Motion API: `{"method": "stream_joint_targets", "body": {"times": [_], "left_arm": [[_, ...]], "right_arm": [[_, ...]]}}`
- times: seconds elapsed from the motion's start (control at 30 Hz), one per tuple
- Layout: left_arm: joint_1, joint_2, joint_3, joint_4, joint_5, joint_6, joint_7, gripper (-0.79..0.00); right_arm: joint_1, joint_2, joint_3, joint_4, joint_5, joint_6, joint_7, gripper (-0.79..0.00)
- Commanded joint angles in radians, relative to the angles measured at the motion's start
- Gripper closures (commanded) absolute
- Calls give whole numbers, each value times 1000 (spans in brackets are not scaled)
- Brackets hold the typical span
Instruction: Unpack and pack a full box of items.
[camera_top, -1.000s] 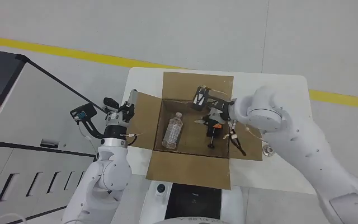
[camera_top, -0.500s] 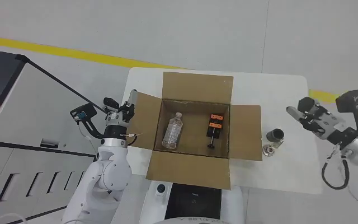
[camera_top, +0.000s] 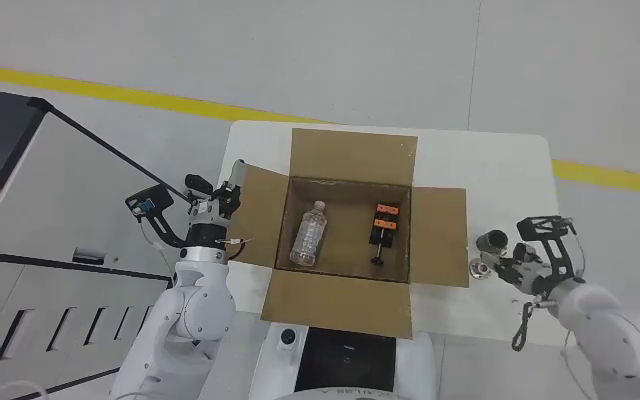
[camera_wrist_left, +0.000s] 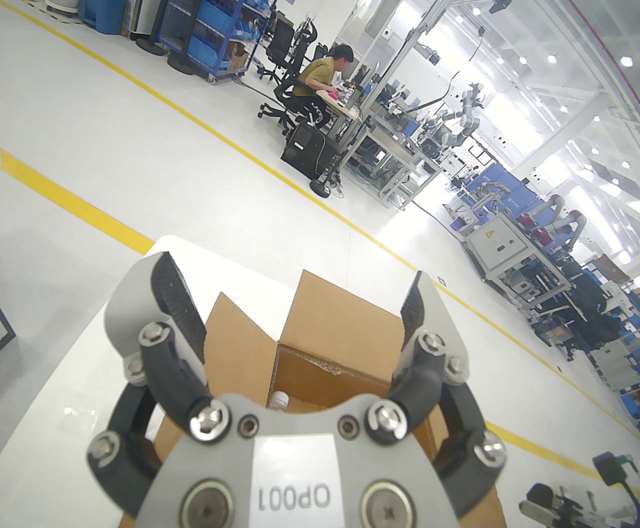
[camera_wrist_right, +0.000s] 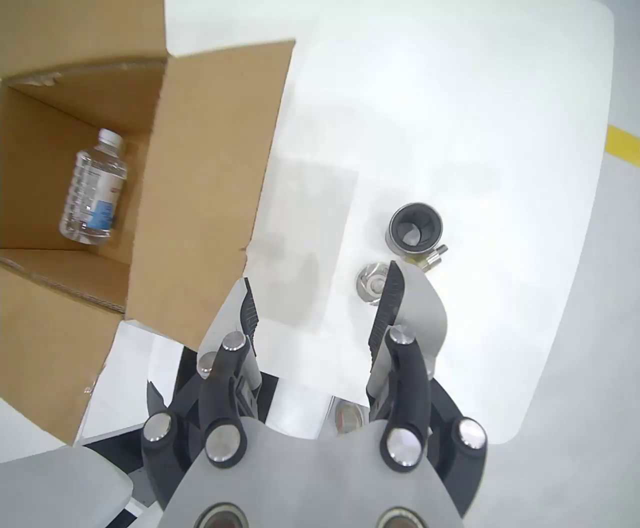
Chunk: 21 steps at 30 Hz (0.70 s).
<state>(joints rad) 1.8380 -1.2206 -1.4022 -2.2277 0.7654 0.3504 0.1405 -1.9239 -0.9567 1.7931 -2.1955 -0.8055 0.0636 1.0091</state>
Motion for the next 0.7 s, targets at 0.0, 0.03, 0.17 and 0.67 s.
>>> {"method": "stream_joint_targets", "body": {"times": [0.0,0.03,0.17,0.67], "left_arm": [[0,0,0,0,0,0,0,-785],[0,0,0,0,0,0,0,-785],[0,0,0,0,0,0,0,-785],[0,0,0,0,0,0,0,-785]], "right_arm": [[108,1,-98,35,-62,74,87,-566],[148,0,-130,59,-77,103,119,-560],[267,-2,-226,136,-116,163,251,-560],[360,-2,-288,202,-188,192,381,-785]]}}
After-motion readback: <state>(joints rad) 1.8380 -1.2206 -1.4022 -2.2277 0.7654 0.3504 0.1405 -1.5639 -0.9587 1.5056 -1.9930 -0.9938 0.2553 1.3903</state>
